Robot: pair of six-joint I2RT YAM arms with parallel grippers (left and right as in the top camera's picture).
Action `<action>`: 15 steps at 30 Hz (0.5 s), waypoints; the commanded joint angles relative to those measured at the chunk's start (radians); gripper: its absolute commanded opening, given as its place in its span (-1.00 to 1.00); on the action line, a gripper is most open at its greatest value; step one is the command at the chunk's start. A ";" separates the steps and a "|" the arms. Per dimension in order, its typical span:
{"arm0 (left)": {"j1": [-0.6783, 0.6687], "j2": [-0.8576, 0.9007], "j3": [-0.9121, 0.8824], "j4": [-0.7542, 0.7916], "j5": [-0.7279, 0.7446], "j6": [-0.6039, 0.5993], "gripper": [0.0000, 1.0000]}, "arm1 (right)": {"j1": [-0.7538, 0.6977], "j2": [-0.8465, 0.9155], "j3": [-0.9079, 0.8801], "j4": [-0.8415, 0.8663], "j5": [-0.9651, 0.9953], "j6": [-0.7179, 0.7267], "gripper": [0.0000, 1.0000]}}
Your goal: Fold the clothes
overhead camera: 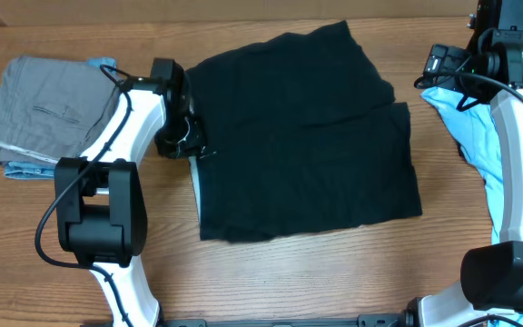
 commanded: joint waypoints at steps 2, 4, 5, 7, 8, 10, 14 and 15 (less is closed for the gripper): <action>0.013 -0.006 -0.018 -0.002 -0.064 -0.007 0.41 | -0.002 0.003 0.009 0.002 0.000 -0.003 1.00; 0.020 -0.009 0.022 -0.038 -0.064 -0.007 0.41 | -0.002 0.003 0.009 0.002 0.000 -0.003 1.00; 0.024 -0.015 0.066 -0.080 -0.063 -0.008 0.41 | -0.002 0.003 0.009 0.002 0.000 -0.004 1.00; 0.024 -0.036 0.136 -0.150 -0.062 -0.015 0.41 | -0.002 0.003 0.009 0.002 0.000 -0.003 1.00; 0.023 -0.049 0.161 -0.172 -0.061 -0.015 0.43 | -0.002 0.003 0.009 0.002 0.000 -0.003 1.00; 0.022 -0.095 0.196 -0.211 -0.061 -0.024 0.49 | -0.002 0.003 0.009 0.002 0.000 -0.003 1.00; 0.022 -0.178 0.197 -0.262 -0.061 -0.023 0.47 | -0.002 0.003 0.009 0.002 0.000 -0.003 1.00; 0.022 -0.196 0.197 -0.278 -0.061 -0.024 0.44 | -0.002 0.003 0.009 0.002 0.000 -0.003 1.00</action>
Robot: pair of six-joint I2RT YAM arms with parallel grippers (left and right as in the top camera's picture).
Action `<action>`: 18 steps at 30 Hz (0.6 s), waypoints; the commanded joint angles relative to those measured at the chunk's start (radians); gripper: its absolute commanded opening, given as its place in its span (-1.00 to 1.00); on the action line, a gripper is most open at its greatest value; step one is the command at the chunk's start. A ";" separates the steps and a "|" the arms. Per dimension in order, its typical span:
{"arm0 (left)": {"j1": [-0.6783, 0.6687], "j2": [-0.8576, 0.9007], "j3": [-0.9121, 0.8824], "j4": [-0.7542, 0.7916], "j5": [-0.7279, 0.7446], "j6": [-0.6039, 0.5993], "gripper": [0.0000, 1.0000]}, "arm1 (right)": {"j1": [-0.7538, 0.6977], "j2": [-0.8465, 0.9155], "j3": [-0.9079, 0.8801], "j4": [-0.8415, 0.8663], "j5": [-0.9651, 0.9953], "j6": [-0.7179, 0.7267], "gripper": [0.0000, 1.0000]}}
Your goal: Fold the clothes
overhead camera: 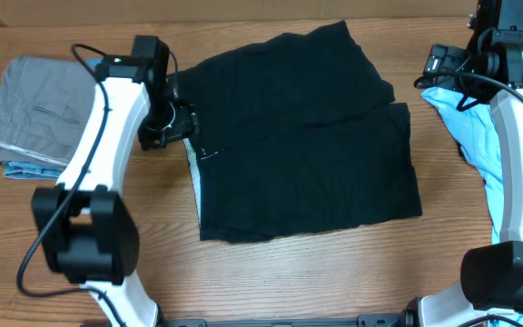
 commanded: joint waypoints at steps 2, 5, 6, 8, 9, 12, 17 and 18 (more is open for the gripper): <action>0.002 -0.123 0.026 -0.067 -0.010 -0.023 0.41 | -0.002 0.002 0.009 0.003 -0.001 -0.003 1.00; -0.016 -0.225 0.026 -0.113 -0.010 -0.023 0.42 | -0.001 0.002 0.009 0.076 -0.016 -0.003 1.00; -0.026 -0.256 0.026 -0.125 -0.010 -0.023 0.43 | -0.001 0.002 0.009 0.101 -0.034 -0.003 1.00; -0.064 -0.318 0.025 -0.151 -0.011 -0.023 0.48 | -0.001 0.002 0.009 0.127 -0.088 -0.003 1.00; -0.086 -0.339 0.025 -0.170 -0.010 -0.023 0.51 | -0.001 0.002 0.009 0.115 -0.143 -0.003 1.00; -0.154 -0.353 0.014 -0.246 -0.010 -0.026 0.66 | -0.001 0.002 0.009 0.046 -0.346 -0.004 1.00; -0.226 -0.352 -0.162 -0.212 -0.010 -0.053 0.69 | -0.003 0.002 0.008 -0.155 -0.287 -0.013 1.00; -0.230 -0.352 -0.209 -0.188 -0.010 -0.057 0.70 | -0.003 0.002 0.008 -0.198 -0.275 0.005 0.85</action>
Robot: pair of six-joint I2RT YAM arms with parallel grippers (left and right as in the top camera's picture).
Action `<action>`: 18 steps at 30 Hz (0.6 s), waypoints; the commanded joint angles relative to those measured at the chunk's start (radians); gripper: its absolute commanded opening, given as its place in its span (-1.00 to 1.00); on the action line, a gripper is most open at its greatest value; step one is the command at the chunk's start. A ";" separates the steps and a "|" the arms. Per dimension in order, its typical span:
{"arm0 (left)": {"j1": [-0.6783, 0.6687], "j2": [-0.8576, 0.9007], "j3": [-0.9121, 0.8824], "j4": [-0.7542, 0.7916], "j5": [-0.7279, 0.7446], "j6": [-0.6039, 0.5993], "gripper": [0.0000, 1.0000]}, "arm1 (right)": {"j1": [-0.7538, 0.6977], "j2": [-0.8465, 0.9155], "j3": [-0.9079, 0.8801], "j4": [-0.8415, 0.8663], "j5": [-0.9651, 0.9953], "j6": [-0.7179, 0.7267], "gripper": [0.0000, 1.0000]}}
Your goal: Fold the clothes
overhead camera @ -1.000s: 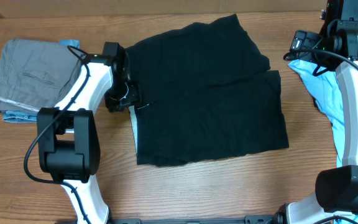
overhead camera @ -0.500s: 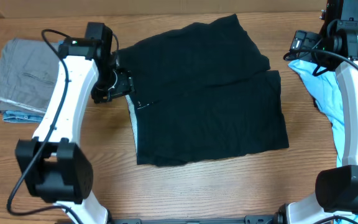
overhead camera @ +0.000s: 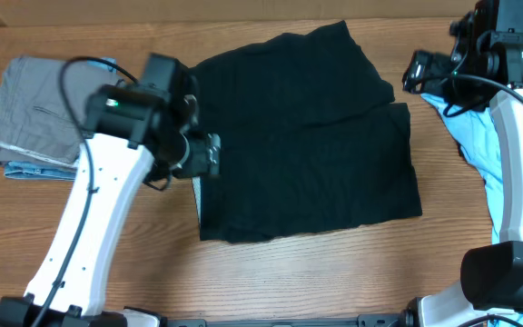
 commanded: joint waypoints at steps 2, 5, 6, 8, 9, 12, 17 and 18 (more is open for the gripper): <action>-0.025 0.011 -0.219 0.091 -0.003 -0.038 0.68 | -0.003 0.002 0.000 -0.171 0.013 0.051 0.55; -0.025 0.011 -0.312 0.166 0.004 -0.045 0.68 | -0.003 0.002 -0.049 -0.254 0.025 0.119 0.40; -0.025 0.011 -0.331 0.184 0.009 -0.045 0.69 | -0.003 0.002 -0.077 -0.259 0.042 0.127 0.37; -0.025 0.011 -0.342 0.195 0.012 -0.045 0.69 | -0.003 0.002 -0.140 -0.256 0.104 0.194 0.37; -0.025 0.011 -0.342 0.195 0.012 -0.045 0.69 | -0.003 0.002 -0.181 -0.246 0.132 0.221 0.38; -0.025 0.011 -0.342 0.200 0.008 -0.045 0.71 | -0.004 0.002 -0.299 -0.208 0.156 0.262 0.36; -0.025 0.011 -0.342 0.210 0.000 -0.045 1.00 | -0.053 0.002 -0.515 -0.082 0.170 0.367 0.27; -0.025 0.011 -0.342 0.209 0.000 -0.045 1.00 | -0.071 0.002 -0.549 -0.063 0.167 0.369 0.27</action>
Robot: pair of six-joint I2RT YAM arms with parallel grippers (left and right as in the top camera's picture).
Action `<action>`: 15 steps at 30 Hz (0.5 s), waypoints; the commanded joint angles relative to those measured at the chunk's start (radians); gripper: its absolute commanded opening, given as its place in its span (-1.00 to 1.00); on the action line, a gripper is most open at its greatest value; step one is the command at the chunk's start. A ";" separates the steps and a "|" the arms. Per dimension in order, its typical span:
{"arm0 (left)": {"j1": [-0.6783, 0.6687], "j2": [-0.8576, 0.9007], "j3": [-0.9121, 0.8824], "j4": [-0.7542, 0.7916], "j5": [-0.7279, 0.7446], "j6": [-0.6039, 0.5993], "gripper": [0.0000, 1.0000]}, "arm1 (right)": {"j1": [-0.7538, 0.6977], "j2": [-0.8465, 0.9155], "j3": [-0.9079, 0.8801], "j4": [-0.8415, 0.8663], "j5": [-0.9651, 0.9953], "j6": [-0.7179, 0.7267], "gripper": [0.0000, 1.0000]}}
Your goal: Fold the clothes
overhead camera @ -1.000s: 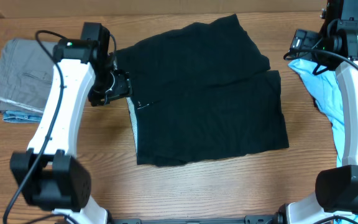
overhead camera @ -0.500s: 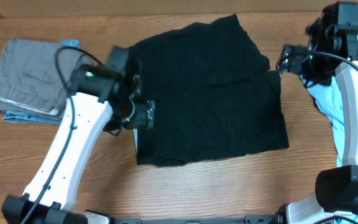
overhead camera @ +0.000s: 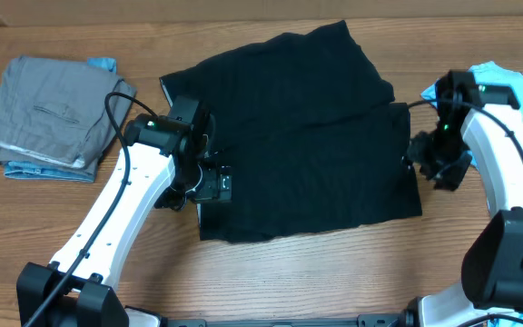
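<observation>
A black garment lies spread flat in the middle of the table. My left gripper sits low on its left edge, toward the near corner. The fingers are dark against dark cloth, so their state does not show. At the garment's right edge, about halfway down, my right gripper points down. Whether it is holding cloth cannot be made out. The garment's far left corner lies bare.
A folded grey garment rests on a blue one at the far left. A light blue garment lies at the far right, behind the right arm. Bare wood runs along the near edge.
My left gripper moved nearer and a little right along the black garment's left edge. My right gripper came from the far right, over the light blue garment, down to the black garment's right edge.
My left gripper was at the black garment's left edge, then slightly farther back and left, then back on the edge, each time nearer. The right arm stayed over the light blue garment, shifted left, and now both grippers flank the black garment.
</observation>
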 commanded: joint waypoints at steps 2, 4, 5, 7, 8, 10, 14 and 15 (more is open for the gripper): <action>-0.002 -0.003 -0.004 0.001 -0.003 -0.014 1.00 | -0.083 -0.001 -0.130 0.062 0.021 0.063 0.27; -0.002 -0.003 -0.004 0.005 -0.004 -0.014 1.00 | -0.110 -0.001 -0.162 0.087 0.020 0.062 0.26; -0.002 -0.003 -0.004 0.009 -0.007 -0.014 1.00 | -0.121 -0.001 -0.175 0.102 0.012 0.051 0.25; -0.002 -0.003 -0.004 0.029 -0.022 -0.015 1.00 | -0.132 -0.001 -0.212 0.165 -0.078 -0.024 0.25; -0.002 -0.002 -0.004 0.037 -0.026 -0.015 1.00 | -0.132 -0.001 -0.226 0.180 -0.090 -0.024 0.26; -0.002 -0.002 -0.004 0.050 -0.025 -0.015 1.00 | -0.132 -0.001 -0.260 0.218 -0.092 -0.011 0.28; -0.002 -0.002 -0.004 0.049 -0.025 -0.026 1.00 | -0.132 -0.001 -0.346 0.341 -0.135 -0.008 0.29; -0.002 -0.002 -0.004 0.048 -0.025 -0.026 1.00 | -0.132 -0.001 -0.364 0.366 -0.152 -0.009 0.29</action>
